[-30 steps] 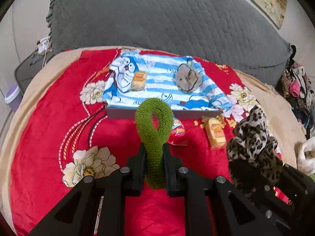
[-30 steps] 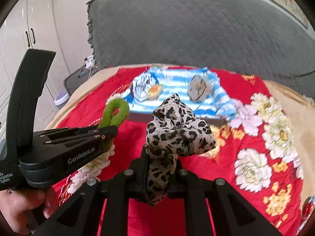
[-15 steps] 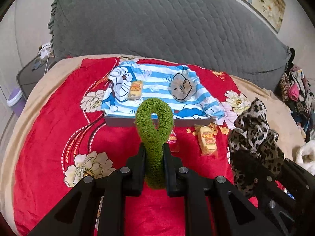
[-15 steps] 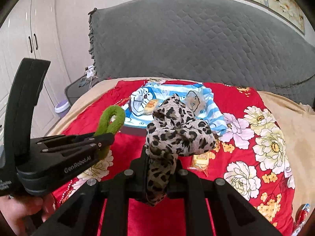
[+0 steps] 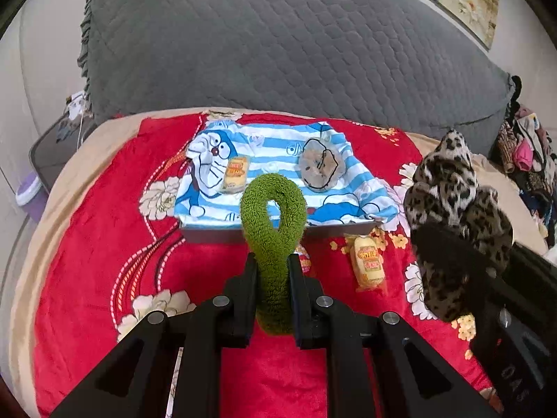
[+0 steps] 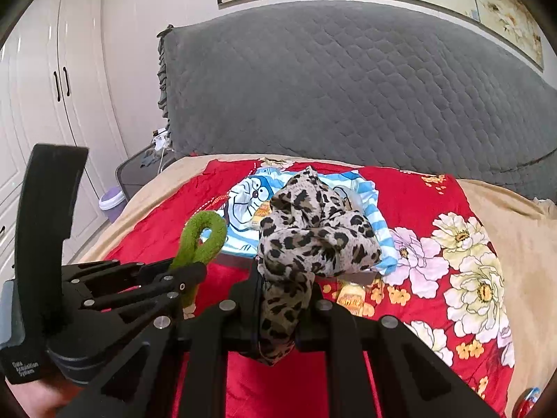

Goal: Organize objects
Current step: 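Lift and carry the green ring and leopard scrunchie over the striped shirt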

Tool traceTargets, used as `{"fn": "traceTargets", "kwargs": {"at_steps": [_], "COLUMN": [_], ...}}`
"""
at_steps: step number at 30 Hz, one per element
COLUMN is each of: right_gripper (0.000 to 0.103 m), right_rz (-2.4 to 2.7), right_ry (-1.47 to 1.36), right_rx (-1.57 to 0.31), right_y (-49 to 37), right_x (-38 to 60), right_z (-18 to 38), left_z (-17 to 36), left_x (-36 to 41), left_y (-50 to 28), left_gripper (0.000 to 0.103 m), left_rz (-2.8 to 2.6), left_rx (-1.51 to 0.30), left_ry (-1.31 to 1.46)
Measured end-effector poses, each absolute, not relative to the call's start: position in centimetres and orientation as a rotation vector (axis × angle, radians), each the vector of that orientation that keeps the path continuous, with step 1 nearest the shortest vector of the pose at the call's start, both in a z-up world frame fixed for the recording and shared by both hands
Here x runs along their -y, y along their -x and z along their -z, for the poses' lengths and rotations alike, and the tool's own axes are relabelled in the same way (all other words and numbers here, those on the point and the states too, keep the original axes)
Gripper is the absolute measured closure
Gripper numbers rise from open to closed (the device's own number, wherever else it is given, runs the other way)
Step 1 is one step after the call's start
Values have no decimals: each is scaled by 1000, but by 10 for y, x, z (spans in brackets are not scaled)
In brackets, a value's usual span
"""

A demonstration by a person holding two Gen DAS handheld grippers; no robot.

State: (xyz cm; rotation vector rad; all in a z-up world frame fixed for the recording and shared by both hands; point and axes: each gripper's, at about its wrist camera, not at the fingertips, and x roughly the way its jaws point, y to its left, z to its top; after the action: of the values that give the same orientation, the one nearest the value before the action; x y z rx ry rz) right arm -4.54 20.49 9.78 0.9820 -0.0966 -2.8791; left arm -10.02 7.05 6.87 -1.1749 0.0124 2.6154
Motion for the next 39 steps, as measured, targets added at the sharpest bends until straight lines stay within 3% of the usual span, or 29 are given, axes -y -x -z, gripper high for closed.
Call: {"fn": "traceTargets", "kwargs": {"at_steps": [39], "right_gripper": [90], "right_rz": [2843], "right_ry": [-991], "right_rx": [102], "right_y": [134], "right_x": [-225], "right_z": [-79], "left_z": [-39], "left_x": [-95], "left_y": [206], "left_gripper": [86], "left_rz": [-2631], "left_rx": [-42], "left_ry": [1238]}}
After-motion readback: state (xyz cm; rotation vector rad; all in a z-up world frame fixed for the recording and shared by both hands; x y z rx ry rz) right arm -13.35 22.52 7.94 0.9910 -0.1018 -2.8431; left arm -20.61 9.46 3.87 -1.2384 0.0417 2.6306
